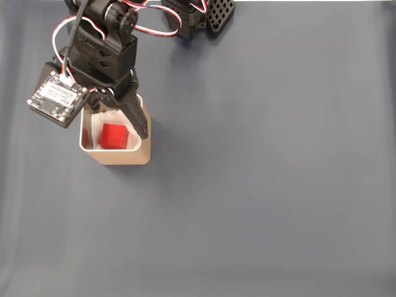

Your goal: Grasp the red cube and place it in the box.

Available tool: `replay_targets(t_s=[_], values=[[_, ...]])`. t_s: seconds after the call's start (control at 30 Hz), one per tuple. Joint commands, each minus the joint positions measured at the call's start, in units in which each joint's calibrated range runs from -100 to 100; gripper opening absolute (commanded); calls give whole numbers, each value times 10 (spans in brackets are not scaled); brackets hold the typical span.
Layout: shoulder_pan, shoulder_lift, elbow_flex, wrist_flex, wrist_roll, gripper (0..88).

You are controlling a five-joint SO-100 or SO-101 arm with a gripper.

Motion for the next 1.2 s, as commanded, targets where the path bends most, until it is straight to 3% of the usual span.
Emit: replay_targets(t_s=[0.0, 0.33, 0.57, 0.77, 1.17], values=[[8, -24, -5, -11, 3, 378], [11, -27, 4, -22, 5, 366], [4, -33, 5, -23, 17, 128], [-19, -40, 5, -24, 18, 11], [-131, -126, 50, -22, -11, 2]])
